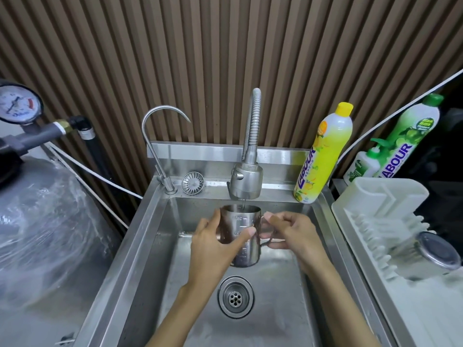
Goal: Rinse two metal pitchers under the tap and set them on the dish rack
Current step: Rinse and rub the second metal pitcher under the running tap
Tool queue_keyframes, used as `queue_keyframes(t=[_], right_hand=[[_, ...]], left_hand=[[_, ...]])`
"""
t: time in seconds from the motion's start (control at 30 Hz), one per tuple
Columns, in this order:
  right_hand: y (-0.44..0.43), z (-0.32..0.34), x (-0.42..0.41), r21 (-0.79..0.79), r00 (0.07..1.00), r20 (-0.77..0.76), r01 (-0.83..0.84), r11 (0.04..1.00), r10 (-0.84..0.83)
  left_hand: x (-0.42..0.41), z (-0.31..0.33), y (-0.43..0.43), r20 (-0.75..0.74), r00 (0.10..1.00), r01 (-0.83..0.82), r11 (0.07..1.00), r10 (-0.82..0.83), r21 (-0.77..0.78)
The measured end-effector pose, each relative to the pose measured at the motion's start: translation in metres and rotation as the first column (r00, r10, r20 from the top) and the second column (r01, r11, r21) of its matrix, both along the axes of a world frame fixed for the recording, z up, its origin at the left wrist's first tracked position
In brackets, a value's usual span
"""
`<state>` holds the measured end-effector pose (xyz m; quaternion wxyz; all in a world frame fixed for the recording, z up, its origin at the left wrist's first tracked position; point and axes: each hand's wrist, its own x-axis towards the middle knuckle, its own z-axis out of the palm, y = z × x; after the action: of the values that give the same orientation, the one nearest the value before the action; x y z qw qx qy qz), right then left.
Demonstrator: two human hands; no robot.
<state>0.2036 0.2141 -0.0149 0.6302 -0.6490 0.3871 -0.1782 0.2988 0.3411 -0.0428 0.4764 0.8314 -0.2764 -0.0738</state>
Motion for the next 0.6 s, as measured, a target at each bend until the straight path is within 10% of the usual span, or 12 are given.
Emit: queue_keyframes(t=[0.2,0.37,0.6], right_hand=[[0.005,0.021,-0.010,-0.579,0.982,-0.176,-0.050,0.814,-0.065],[-0.001,0.005,-0.007,-0.150,0.982,0.177,-0.041,0.988,0.068],[0.000,-0.018,0.005,0.273,0.925,0.379,-0.134,0.953,0.021]], left_hand=[[-0.004,-0.009,-0.015,-0.288,0.938,0.116,0.958,-0.192,-0.262],[0.001,-0.008,-0.025,-0.209,0.971,0.025,0.922,-0.114,-0.386],[0.004,0.010,-0.013,0.137,0.990,0.060,0.964,-0.025,-0.260]])
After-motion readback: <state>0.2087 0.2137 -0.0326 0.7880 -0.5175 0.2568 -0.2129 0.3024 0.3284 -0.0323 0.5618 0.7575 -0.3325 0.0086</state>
